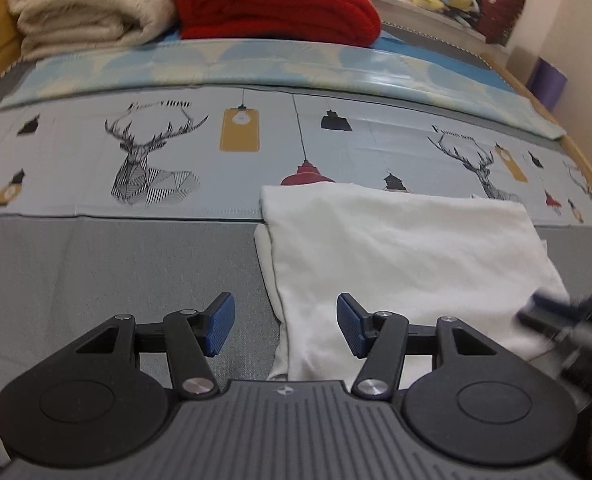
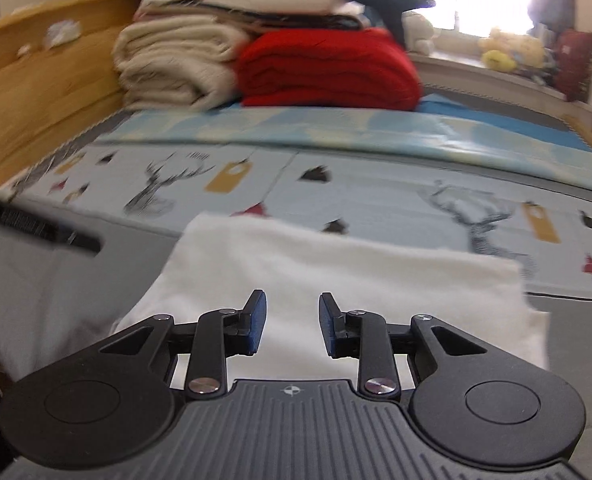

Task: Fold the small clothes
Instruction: 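Lift both open grippers off the folded white shirt, then pinch the shirt edge with the right gripper while the left gripper pinches the shirt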

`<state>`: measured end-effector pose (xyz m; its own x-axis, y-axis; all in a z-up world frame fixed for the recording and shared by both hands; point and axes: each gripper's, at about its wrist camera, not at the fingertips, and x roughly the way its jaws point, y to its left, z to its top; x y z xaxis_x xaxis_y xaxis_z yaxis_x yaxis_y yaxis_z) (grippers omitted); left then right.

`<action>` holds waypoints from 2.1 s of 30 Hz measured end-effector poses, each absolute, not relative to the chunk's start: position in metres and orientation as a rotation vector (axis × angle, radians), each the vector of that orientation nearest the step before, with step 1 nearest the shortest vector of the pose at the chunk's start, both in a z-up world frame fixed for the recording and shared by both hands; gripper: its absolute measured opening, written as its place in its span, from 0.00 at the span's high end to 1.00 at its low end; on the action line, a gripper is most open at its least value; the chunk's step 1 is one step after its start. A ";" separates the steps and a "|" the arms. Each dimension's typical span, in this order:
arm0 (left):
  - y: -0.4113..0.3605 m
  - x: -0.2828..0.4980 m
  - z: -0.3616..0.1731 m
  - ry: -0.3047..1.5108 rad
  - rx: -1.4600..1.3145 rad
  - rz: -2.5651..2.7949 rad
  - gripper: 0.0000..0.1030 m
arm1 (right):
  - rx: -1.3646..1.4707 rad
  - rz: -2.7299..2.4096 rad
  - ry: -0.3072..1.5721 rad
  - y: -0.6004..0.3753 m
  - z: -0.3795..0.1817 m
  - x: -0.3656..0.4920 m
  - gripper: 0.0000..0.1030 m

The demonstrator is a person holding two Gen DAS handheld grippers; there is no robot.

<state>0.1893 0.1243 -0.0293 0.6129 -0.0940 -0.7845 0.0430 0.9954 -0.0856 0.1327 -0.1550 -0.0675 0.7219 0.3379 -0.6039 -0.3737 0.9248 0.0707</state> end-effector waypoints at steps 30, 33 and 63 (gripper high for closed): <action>0.160 0.209 -0.055 1.026 -0.045 -0.021 0.40 | -0.647 0.749 0.645 0.015 -0.166 0.103 0.49; 0.155 0.214 -0.058 1.040 -0.046 -0.024 0.40 | -0.640 0.774 0.650 0.013 -0.165 0.106 0.68; 0.125 0.277 -0.098 1.183 -0.347 -0.063 0.92 | -0.277 0.781 0.581 -0.053 -0.089 0.101 0.96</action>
